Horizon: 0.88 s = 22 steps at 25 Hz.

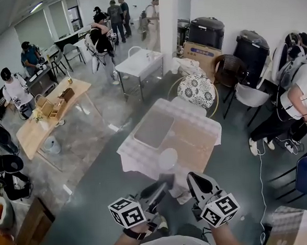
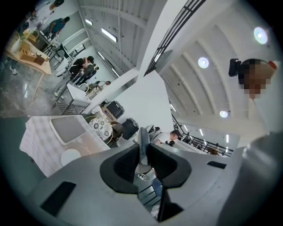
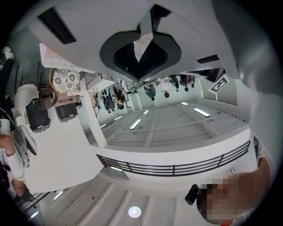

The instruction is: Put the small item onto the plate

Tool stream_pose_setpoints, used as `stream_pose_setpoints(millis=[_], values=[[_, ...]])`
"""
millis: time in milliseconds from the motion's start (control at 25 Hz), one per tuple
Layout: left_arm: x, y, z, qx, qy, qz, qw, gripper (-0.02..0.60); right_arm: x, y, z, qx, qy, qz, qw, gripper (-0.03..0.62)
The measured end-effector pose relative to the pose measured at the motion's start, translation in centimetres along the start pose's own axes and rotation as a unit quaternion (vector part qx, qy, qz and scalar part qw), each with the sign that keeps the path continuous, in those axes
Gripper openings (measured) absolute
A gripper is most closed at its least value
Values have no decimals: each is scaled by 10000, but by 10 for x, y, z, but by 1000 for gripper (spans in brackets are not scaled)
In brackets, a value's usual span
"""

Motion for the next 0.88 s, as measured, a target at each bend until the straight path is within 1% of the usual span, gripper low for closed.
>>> stream_pose_setpoints(millis=[240, 480, 600, 880], values=[[-9, 29, -8, 151, 28, -9, 9999, 78, -22, -8, 0, 3, 106, 43, 9999, 15], [-25, 61, -23, 254, 33, -169, 9995, 78, -56, -29, -5, -56, 177, -41, 9998, 15], [-39, 78, -29, 301, 54, -297, 9991, 78, -73, -46, -8, -96, 239, -117, 9996, 14], [-84, 123, -46, 456, 78, -482, 9978, 78, -118, -97, -13, -13, 407, -261, 9988, 15]])
Point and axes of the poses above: the fingertips, and each gripper's own axes: x backward along the fingers, y to its left, z out of its underside, the point moved 1 cm from there along x, backward along the fingers, and after that the axes turned 14 degrees about y, right-handed, at the moved point
